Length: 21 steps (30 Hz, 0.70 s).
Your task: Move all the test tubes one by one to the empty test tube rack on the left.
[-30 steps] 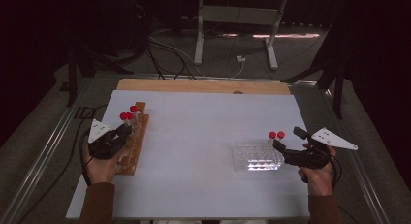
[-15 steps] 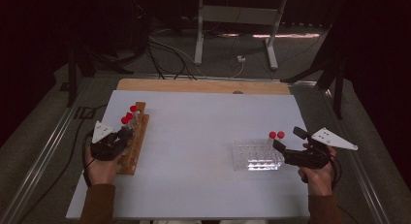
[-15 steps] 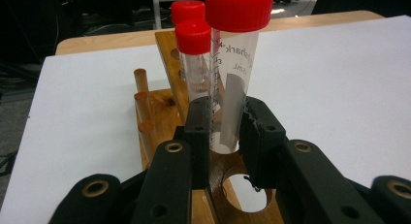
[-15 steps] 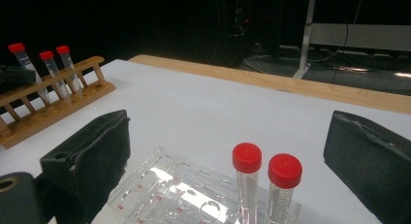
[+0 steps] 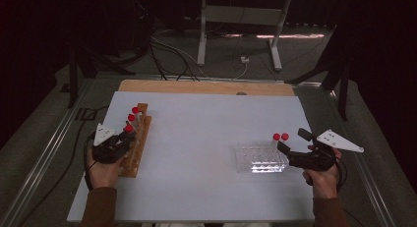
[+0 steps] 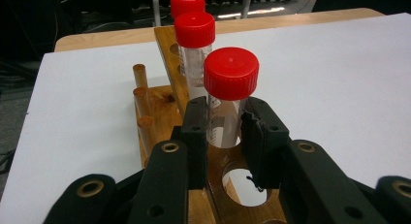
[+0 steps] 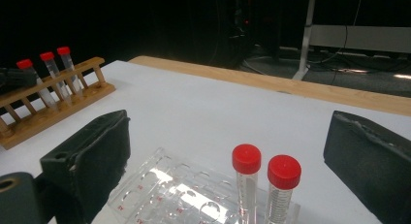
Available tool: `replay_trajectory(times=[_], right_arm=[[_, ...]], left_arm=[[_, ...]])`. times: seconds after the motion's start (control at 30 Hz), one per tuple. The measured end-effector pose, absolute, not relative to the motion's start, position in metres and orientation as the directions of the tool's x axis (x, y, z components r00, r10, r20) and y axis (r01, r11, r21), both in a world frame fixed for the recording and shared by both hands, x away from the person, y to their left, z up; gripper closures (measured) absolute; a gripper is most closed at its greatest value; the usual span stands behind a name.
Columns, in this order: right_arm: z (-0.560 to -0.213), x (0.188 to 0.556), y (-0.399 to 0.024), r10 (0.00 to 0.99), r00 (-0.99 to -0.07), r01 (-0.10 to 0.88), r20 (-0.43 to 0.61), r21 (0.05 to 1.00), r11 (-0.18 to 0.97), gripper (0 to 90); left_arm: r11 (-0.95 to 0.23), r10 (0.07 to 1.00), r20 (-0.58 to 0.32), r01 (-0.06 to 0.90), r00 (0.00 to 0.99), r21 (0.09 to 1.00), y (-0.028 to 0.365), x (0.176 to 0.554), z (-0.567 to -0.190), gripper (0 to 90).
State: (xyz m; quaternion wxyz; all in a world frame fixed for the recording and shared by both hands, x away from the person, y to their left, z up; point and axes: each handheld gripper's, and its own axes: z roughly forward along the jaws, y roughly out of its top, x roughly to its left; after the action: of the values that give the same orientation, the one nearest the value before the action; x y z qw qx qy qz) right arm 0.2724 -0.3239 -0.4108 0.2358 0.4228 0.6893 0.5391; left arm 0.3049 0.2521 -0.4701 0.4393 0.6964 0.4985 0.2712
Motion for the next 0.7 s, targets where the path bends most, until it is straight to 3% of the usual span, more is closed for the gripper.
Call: replay_trajectory(times=[0.2, 0.7], right_arm=[[-0.411, 0.272, -0.325, 0.839, -0.528, 0.325, 0.131, 0.944, 0.058, 2.4], [-0.412, 0.273, -0.329, 0.855, -0.503, 0.321, 0.126, 0.946, 0.05, 2.7]], left_arm=[[-0.119, 0.93, -0.061, 0.455, 0.362, 0.883, 0.25, 0.303, -0.469, 66.1], [-0.05, 0.941, -0.095, 0.413, 0.324, 0.91, 0.246, 0.287, -0.464, 23.9]])
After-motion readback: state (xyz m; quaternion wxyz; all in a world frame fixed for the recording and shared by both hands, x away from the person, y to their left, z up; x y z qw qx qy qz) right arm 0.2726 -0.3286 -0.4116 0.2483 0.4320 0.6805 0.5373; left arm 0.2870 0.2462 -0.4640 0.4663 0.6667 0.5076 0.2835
